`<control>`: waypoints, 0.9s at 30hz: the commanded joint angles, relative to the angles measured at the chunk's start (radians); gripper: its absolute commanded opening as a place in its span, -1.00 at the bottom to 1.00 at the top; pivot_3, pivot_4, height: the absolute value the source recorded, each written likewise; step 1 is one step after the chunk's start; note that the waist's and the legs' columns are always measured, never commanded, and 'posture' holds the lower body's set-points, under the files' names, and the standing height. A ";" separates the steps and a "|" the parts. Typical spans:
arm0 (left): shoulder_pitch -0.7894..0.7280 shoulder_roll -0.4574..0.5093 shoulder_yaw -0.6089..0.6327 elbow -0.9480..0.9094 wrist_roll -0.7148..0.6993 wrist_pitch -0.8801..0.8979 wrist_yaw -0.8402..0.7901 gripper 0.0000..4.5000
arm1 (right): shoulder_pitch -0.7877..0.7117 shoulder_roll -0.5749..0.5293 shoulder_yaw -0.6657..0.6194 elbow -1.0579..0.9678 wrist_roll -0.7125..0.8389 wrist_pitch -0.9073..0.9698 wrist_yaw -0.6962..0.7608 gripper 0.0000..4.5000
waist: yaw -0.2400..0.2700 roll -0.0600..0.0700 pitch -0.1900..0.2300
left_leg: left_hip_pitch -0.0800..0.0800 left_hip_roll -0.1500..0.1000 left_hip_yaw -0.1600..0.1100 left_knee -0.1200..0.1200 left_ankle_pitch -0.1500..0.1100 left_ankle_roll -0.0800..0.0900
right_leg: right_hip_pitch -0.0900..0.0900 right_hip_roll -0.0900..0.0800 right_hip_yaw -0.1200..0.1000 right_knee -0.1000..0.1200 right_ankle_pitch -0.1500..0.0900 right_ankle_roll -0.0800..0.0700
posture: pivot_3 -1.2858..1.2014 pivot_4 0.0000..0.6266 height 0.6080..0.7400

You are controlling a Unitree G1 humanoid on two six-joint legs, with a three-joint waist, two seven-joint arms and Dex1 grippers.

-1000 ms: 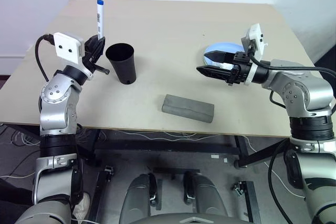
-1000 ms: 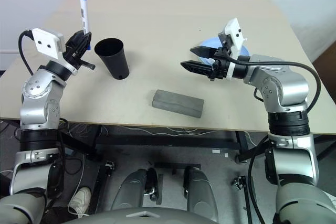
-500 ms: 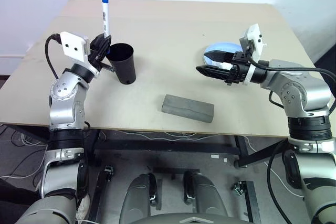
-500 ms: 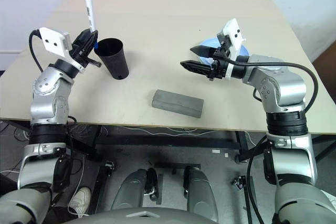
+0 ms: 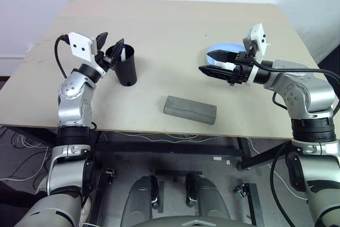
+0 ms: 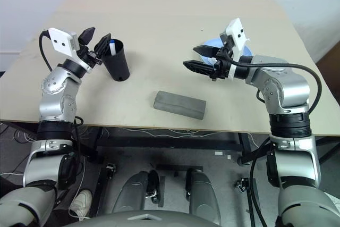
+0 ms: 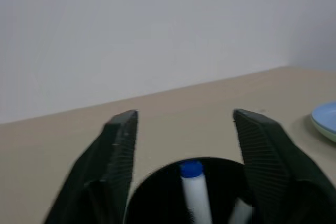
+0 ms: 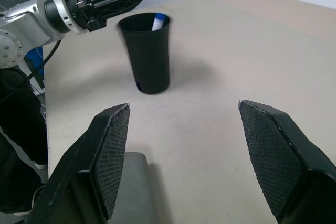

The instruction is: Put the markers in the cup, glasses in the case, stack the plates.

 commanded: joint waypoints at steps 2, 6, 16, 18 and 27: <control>0.015 0.004 0.005 -0.100 -0.019 -0.007 -0.013 0.81 | -0.004 -0.001 -0.023 -0.015 0.008 -0.019 0.001 0.56 | -0.001 0.000 0.000 | 0.000 0.000 0.000 0.000 0.000 0.000 | 0.000 0.000 0.000 0.000 0.000 0.000 | 0.03 -0.52 0.54; 0.050 0.014 0.004 -0.183 -0.031 0.032 -0.021 0.81 | -0.003 0.001 -0.022 -0.015 0.010 -0.020 0.003 0.56 | -0.001 0.000 0.000 | 0.000 0.000 0.000 0.000 0.000 0.000 | 0.000 0.000 0.000 0.000 0.000 0.000 | 0.03 -0.52 0.54; 0.242 0.177 0.136 -0.434 -0.127 0.249 -0.031 0.81 | -0.009 0.023 -0.024 -0.006 0.033 -0.019 0.031 0.56 | -0.006 0.000 0.000 | 0.000 0.001 0.000 0.000 0.000 0.000 | 0.000 0.001 0.000 0.000 0.000 0.000 | 0.03 -0.52 0.54; 0.296 0.210 0.166 -0.457 -0.140 0.268 -0.037 0.81 | -0.008 0.034 -0.023 -0.012 0.040 -0.018 0.036 0.56 | -0.008 0.000 0.000 | 0.000 0.001 0.000 -0.001 0.000 0.000 | -0.001 0.001 0.000 0.000 0.000 0.000 | 0.03 -0.52 0.54; 0.498 0.330 0.276 -0.467 -0.277 0.351 -0.238 0.81 | 0.044 0.036 -0.016 -0.074 0.077 -0.018 0.084 0.56 | 0.001 0.000 0.000 | -0.003 0.001 0.001 -0.002 -0.001 0.000 | -0.003 -0.002 -0.002 -0.004 0.000 -0.001 | 0.03 -0.52 0.54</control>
